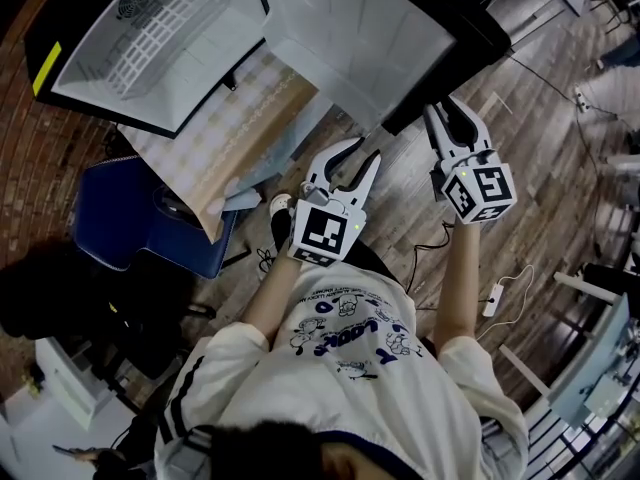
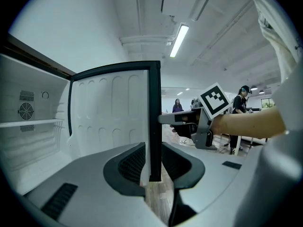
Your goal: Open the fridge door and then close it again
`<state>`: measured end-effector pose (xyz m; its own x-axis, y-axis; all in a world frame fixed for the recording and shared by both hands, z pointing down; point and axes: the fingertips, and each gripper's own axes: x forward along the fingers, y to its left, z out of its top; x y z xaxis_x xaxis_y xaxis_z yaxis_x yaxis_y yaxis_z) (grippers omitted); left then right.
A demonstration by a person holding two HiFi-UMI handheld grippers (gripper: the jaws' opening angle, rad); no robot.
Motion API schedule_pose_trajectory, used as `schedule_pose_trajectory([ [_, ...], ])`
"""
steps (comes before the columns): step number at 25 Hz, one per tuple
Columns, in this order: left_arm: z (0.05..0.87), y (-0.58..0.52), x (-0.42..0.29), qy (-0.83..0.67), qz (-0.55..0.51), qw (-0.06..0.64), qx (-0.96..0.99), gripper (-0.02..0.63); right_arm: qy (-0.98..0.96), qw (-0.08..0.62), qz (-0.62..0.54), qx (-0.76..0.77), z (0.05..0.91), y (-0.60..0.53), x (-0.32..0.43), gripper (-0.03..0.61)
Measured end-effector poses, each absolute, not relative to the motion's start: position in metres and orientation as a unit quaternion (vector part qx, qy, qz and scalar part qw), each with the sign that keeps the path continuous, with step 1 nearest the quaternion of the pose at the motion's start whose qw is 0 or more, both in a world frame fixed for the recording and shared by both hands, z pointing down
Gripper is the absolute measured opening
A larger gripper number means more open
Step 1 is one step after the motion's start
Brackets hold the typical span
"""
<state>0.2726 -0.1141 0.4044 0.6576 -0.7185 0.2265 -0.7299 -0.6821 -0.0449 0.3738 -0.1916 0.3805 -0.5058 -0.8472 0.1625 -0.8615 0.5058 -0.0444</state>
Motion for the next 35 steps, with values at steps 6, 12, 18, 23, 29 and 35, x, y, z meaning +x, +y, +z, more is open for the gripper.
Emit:
schedule_pose_trajectory([
  [6,0.405,-0.116,0.267,-0.402,0.113,0.025,0.908,0.115,-0.861,0.061,0.058,0.501,0.380,-0.200,0.383,0.123],
  [12,0.406,-0.120,0.262,-0.408,0.113,0.028,0.906,0.115,-0.856,0.065,0.055,0.510,0.380,-0.210,0.390,0.118],
  [18,0.407,-0.123,0.260,-0.409,0.112,0.029,0.905,0.115,-0.852,0.067,0.054,0.517,0.381,-0.215,0.395,0.114],
  [23,0.407,-0.123,0.257,-0.411,0.111,0.028,0.904,0.115,-0.850,0.066,0.053,0.520,0.381,-0.215,0.395,0.112],
  [29,0.407,-0.124,0.254,-0.414,0.112,0.028,0.903,0.115,-0.851,0.067,0.055,0.518,0.382,-0.213,0.393,0.112],
  [35,0.406,-0.120,0.250,-0.416,0.109,0.028,0.902,0.115,-0.854,0.072,0.054,0.513,0.383,-0.205,0.386,0.112],
])
